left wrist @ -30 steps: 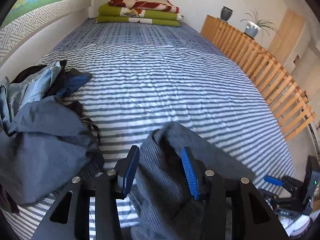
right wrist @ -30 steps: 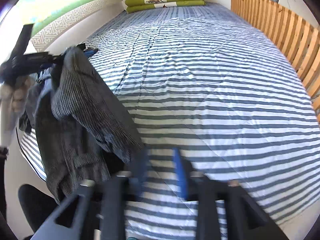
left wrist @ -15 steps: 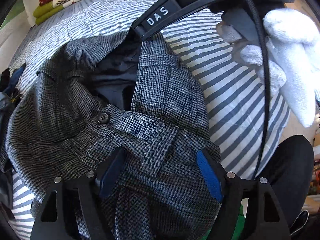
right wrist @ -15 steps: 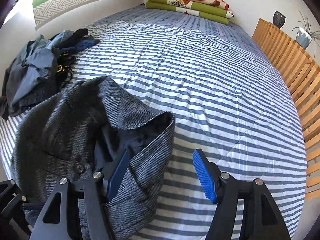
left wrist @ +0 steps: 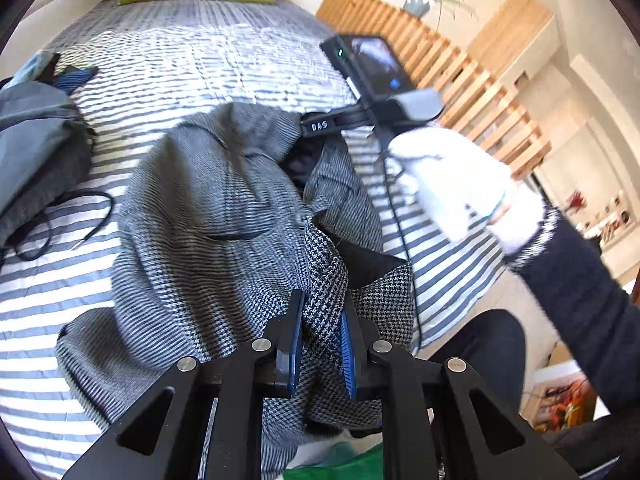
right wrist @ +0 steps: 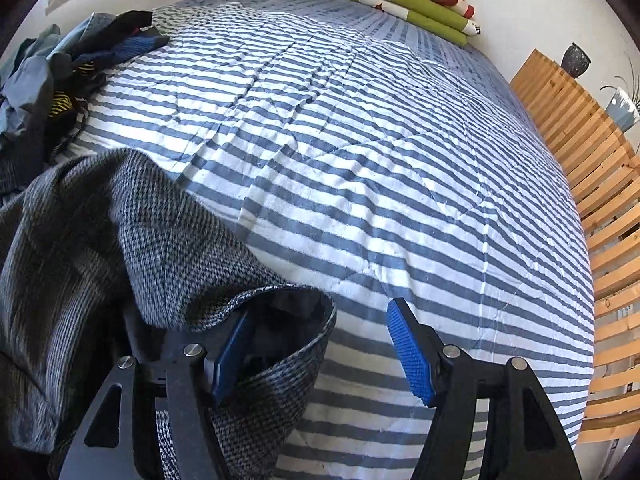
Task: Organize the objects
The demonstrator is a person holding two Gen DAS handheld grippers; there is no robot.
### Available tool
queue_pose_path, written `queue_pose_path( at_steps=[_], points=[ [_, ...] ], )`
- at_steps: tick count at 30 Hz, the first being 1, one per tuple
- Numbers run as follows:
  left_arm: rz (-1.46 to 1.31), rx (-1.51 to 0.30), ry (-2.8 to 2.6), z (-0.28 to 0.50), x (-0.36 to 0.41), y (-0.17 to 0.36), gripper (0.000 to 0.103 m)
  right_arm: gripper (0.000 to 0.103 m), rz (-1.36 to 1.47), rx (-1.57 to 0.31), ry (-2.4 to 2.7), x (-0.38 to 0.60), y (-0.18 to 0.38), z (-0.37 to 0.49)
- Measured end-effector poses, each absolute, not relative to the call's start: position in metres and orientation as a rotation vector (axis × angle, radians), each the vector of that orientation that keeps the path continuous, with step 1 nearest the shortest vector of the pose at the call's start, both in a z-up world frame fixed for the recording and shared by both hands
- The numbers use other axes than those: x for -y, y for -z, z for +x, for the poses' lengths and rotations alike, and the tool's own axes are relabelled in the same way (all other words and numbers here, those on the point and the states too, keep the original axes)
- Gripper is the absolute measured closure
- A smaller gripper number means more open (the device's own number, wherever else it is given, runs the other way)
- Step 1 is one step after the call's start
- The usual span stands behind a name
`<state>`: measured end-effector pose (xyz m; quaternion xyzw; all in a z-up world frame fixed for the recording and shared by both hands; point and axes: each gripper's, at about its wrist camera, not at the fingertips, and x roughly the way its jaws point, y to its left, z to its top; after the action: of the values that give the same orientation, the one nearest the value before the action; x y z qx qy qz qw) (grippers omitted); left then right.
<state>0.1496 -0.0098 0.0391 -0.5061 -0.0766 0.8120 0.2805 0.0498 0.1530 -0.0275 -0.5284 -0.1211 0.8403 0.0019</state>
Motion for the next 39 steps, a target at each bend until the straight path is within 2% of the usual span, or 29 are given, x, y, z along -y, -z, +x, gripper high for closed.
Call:
queue_pose_path(
  at_steps=[1,2,4,7,11,13,18,20,21,22,24,25,26,28,31,34,39],
  points=[
    [-1.34,0.225,-2.187,0.154,0.017,-0.046,0.087,0.044,-1.666,0.359,-2.641,-0.151,0.027,0.045],
    [-1.328,0.245,-2.196,0.161,0.024,-0.054,0.087,0.069,-1.684,0.342,-2.64,-0.148,0.027,0.04],
    [-1.289,0.28,-2.211,0.175,0.035,-0.072,0.088,0.099,-1.728,0.32,-2.614,-0.139,0.027,0.029],
    [-1.228,0.294,-2.252,0.186,0.051,-0.101,0.088,0.099,-1.657,0.276,-2.656,-0.125,0.001,0.016],
    [-1.123,0.293,-2.265,0.19,0.041,-0.147,0.088,0.101,-1.484,0.179,-2.813,-0.118,-0.08,0.003],
    [-1.07,0.265,-2.243,0.182,0.019,-0.169,0.088,0.101,-1.408,0.137,-2.885,-0.121,-0.123,-0.002],
    [-0.973,0.154,-2.117,0.174,-0.079,-0.192,0.088,0.101,-1.208,0.19,-2.948,-0.156,-0.201,0.01],
    [-0.981,0.115,-2.026,0.159,-0.128,-0.181,0.078,0.101,-1.169,0.193,-2.908,-0.188,-0.211,0.015],
    [-1.031,0.092,-1.962,0.151,-0.152,-0.169,0.063,0.101,-1.143,0.194,-2.882,-0.208,-0.212,0.018],
    [-1.084,0.092,-1.94,0.145,-0.168,-0.158,0.058,0.101,-1.124,0.216,-2.836,-0.23,-0.206,0.021],
    [-1.14,0.081,-1.916,0.143,-0.184,-0.141,0.058,0.081,-1.235,0.239,-2.725,-0.271,-0.183,0.023],
    [-1.154,0.071,-1.927,0.144,-0.183,-0.135,0.058,0.055,-1.306,0.237,-2.684,-0.289,-0.169,0.028],
    [-1.171,0.07,-1.942,0.145,-0.177,-0.128,0.058,0.048,-1.316,0.259,-2.632,-0.305,-0.153,0.037],
    [-1.215,0.063,-1.981,0.143,-0.154,-0.113,0.058,0.048,-1.335,0.302,-2.547,-0.329,-0.124,0.059],
    [-1.318,0.037,-2.126,0.128,-0.103,-0.085,0.058,0.048,-1.435,0.081,-2.584,-0.359,-0.086,0.098],
    [-1.42,0.088,-2.252,0.094,-0.04,-0.057,0.058,0.048,-1.498,-0.118,-2.624,-0.367,-0.053,0.127],
    [-1.548,0.23,-2.375,0.009,0.023,-0.009,0.056,0.048,-1.568,-0.262,-2.629,-0.346,-0.012,0.126]
  ],
)
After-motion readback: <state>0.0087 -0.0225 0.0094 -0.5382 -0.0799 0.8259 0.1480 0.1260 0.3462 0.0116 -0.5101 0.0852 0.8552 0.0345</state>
